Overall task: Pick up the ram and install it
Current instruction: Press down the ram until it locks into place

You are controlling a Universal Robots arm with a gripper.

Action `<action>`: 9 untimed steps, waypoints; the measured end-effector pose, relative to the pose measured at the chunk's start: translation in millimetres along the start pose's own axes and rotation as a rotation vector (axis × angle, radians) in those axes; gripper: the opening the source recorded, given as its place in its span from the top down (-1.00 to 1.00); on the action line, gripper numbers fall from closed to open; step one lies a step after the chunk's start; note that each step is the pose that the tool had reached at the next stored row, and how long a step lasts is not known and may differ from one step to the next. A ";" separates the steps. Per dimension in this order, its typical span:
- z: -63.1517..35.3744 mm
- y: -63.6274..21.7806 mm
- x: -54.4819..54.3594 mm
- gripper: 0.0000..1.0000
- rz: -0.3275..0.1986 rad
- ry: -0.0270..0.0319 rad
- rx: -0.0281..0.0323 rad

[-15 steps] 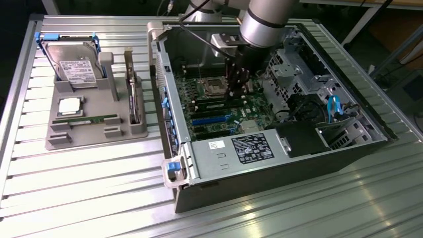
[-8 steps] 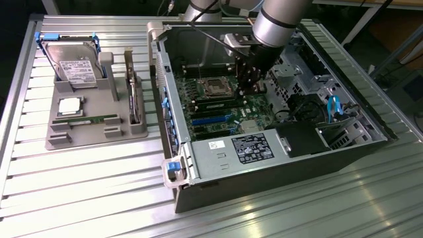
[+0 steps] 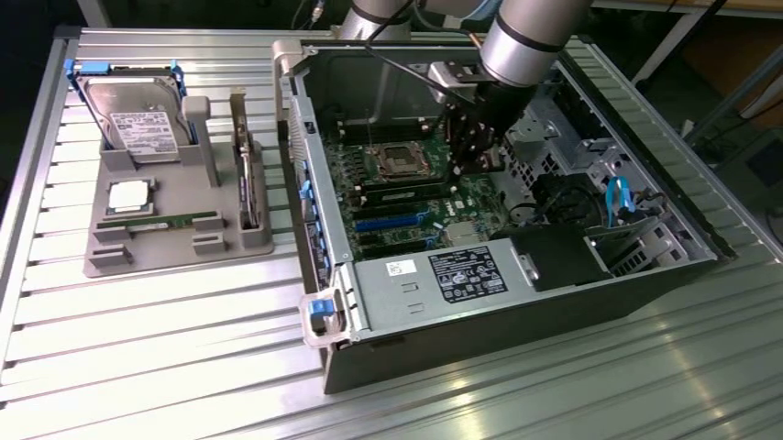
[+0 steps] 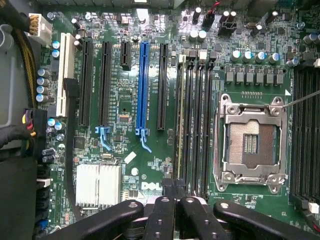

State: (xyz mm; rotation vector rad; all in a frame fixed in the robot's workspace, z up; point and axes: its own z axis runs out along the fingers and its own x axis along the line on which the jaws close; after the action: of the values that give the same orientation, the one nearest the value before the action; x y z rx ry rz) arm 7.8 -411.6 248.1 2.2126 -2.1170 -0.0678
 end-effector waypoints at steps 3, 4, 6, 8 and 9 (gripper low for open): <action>-0.4 -4.2 -0.5 0.79 0.000 0.0000 0.0000; -0.3 -4.9 -0.7 0.79 0.000 -0.0001 0.0000; -0.3 -5.0 -0.8 0.79 0.000 0.0002 0.0066; 0.3 -4.7 -0.7 0.79 0.000 0.0012 0.0255; 0.3 -4.7 -0.8 0.79 0.000 0.0012 0.0264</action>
State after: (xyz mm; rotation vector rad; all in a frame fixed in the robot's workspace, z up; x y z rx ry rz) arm 12.5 -410.7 247.4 2.2263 -2.1298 -0.0388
